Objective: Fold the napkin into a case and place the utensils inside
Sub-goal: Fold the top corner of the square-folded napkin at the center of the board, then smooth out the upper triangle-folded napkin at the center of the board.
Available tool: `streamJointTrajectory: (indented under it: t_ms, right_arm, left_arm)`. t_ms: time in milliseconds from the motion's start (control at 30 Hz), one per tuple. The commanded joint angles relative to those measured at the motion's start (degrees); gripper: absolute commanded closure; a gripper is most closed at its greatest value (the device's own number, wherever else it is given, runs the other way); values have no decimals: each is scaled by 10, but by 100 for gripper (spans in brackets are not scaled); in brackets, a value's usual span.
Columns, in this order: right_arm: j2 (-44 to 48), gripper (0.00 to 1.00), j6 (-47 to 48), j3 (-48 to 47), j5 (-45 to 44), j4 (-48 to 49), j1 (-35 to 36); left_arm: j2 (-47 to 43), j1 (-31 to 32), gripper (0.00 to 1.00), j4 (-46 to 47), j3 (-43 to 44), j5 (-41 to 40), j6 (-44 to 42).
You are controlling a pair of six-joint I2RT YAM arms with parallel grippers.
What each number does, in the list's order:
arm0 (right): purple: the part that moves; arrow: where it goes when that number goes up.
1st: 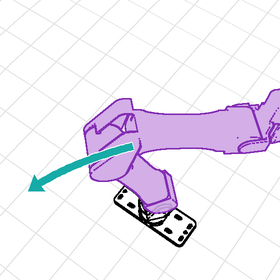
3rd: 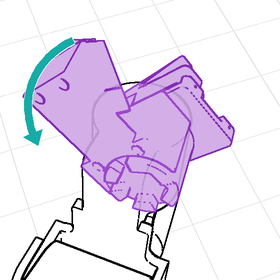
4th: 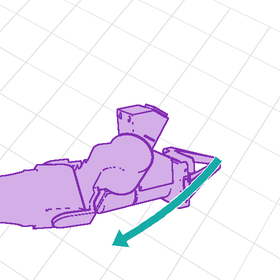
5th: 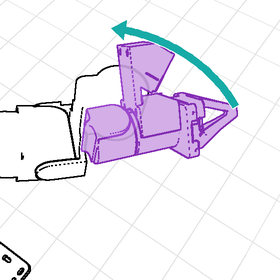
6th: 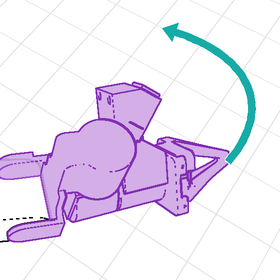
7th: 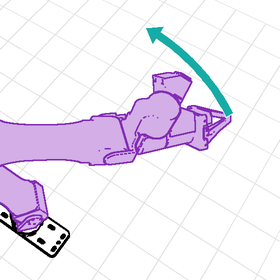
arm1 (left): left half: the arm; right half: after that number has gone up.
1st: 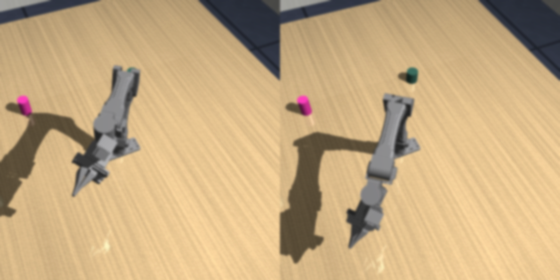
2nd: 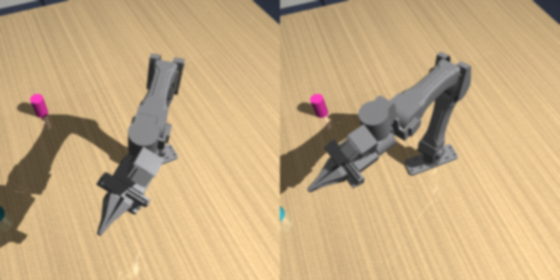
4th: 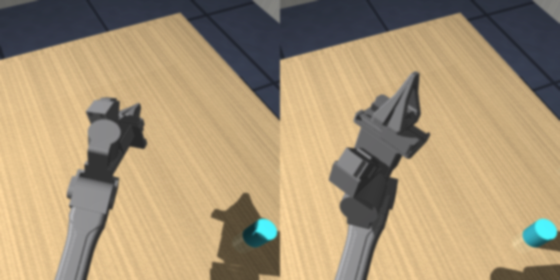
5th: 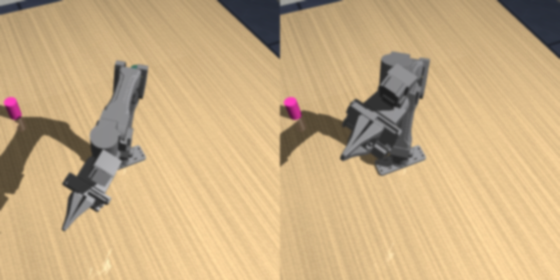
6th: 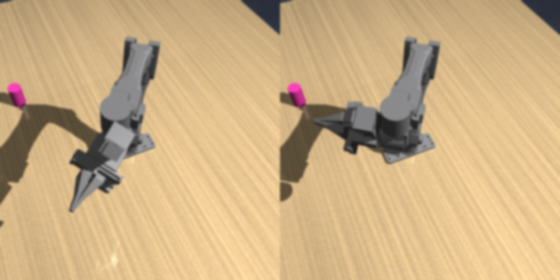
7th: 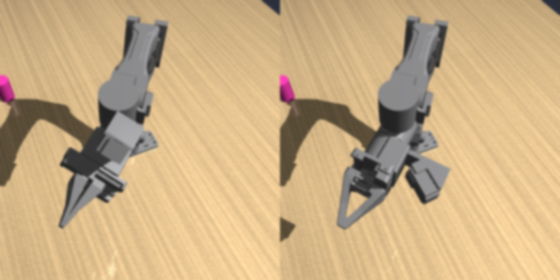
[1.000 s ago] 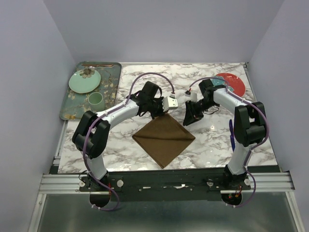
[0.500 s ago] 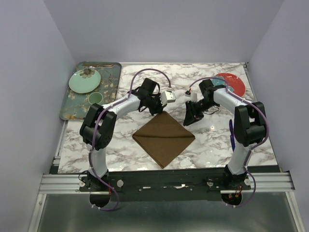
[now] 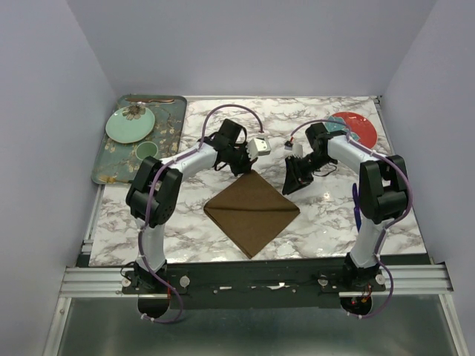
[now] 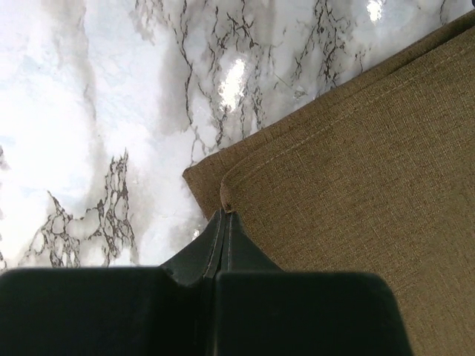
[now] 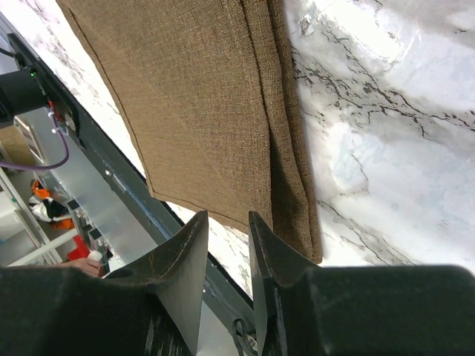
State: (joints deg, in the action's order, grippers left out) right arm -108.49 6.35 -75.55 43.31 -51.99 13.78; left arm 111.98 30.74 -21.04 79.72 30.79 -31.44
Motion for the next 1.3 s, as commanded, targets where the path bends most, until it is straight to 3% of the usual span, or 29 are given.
streamJointTrajectory:
  t_ms: [0,233,367,467,633,700,767,800,933,1067,1267]
  right_arm:
    - [-4,64,13,-4,-2,-12,-2]
    - [11,63,15,-4,-1,-21,-3]
    - [27,61,13,-7,5,-23,-2]
    - [42,60,14,-15,8,-24,-3]
    - [81,56,12,-2,72,-11,-2]
    - [97,48,-13,17,102,22,-3]
    - [116,42,-42,50,145,54,1]
    - [119,36,-62,59,157,86,10]
    - [115,27,-124,88,188,151,51]
    - [86,27,-180,98,214,205,93]
    - [28,33,-230,116,225,286,110]
  left_arm:
    - [17,-2,100,-5,25,10,12]
    - [32,-4,99,-22,50,0,19]
    - [17,-14,74,-37,52,2,36]
    - [-23,-38,63,-38,43,14,87]
    - [-127,-84,58,-38,8,59,201]
    - [-173,-95,52,-38,-32,96,269]
    - [-201,-94,49,-10,-98,124,334]
    - [-227,-95,47,12,-126,143,426]
    - [-264,-90,39,230,-272,201,655]
    - [-259,-86,37,317,-344,215,730]
    - [-210,-82,42,382,-374,234,788]
